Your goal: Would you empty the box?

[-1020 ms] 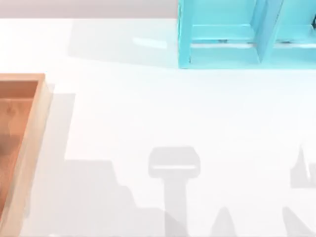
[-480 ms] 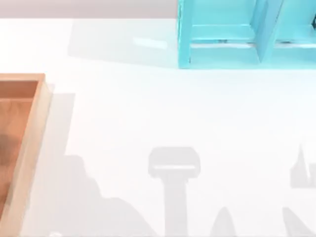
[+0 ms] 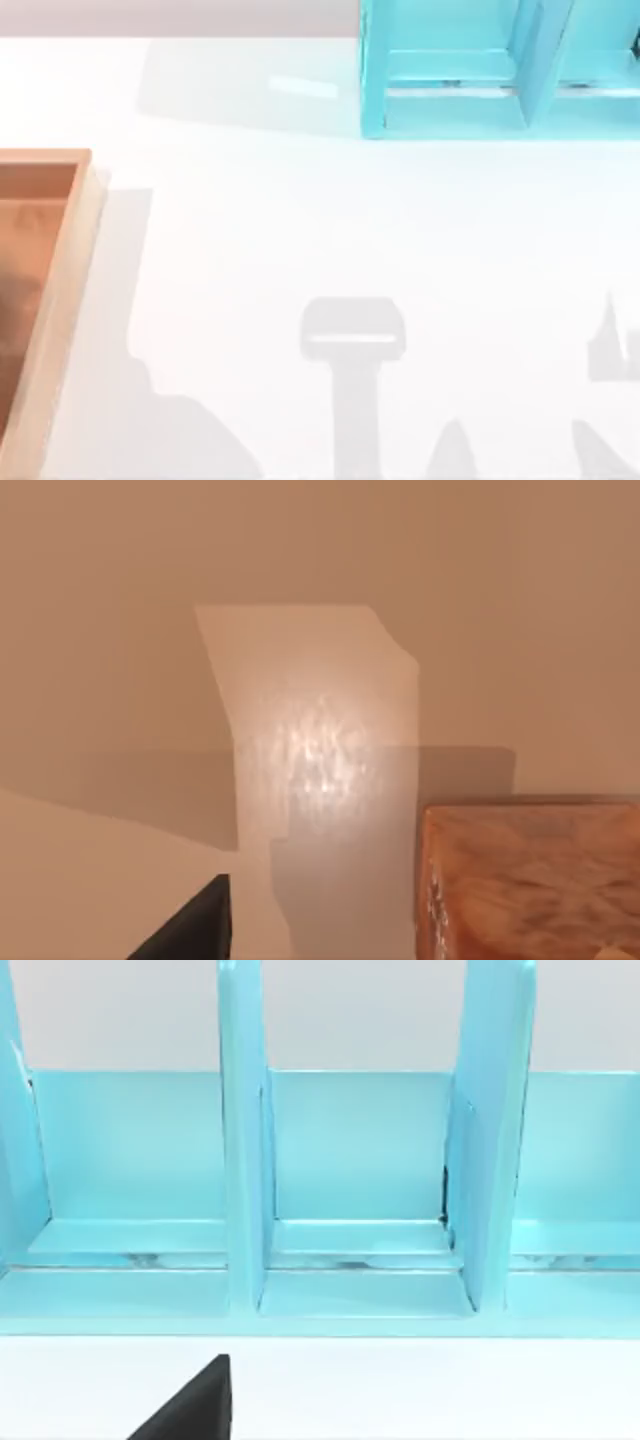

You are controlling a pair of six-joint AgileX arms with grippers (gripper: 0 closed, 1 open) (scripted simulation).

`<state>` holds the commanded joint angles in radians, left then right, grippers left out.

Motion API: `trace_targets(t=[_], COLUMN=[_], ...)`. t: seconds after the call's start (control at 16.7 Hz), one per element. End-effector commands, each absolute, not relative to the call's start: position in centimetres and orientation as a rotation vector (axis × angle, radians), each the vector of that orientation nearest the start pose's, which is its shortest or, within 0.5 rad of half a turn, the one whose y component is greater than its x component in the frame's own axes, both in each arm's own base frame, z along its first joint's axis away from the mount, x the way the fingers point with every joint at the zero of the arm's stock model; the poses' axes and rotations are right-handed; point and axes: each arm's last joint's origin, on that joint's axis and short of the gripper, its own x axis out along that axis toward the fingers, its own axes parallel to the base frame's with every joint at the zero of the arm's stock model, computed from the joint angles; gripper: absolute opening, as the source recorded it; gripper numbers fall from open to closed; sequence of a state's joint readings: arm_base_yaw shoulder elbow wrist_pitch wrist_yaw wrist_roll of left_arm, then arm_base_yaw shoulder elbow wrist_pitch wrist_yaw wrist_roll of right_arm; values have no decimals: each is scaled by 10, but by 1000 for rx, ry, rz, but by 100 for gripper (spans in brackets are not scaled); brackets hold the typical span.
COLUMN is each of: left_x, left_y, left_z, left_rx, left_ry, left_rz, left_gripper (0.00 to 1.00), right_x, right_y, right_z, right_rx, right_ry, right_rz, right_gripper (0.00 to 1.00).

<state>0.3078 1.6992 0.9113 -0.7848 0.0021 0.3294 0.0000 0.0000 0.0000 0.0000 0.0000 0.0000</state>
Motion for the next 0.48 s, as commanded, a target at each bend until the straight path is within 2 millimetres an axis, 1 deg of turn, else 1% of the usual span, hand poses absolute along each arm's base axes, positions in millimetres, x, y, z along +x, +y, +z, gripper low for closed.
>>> trace_targets(t=[0.12,0.48], left_x=[261,261], left_y=[84,84], left_z=[131,131], left_rx=[13,13], left_ry=[1572,1572], left_rz=[-17,-17], left_gripper=[100,55], right_x=[106,106], right_y=[-1,-1], right_z=[160,160], right_rx=[0,0], right_ry=[0,0], right_rz=[0,0], right_gripper=[100,100])
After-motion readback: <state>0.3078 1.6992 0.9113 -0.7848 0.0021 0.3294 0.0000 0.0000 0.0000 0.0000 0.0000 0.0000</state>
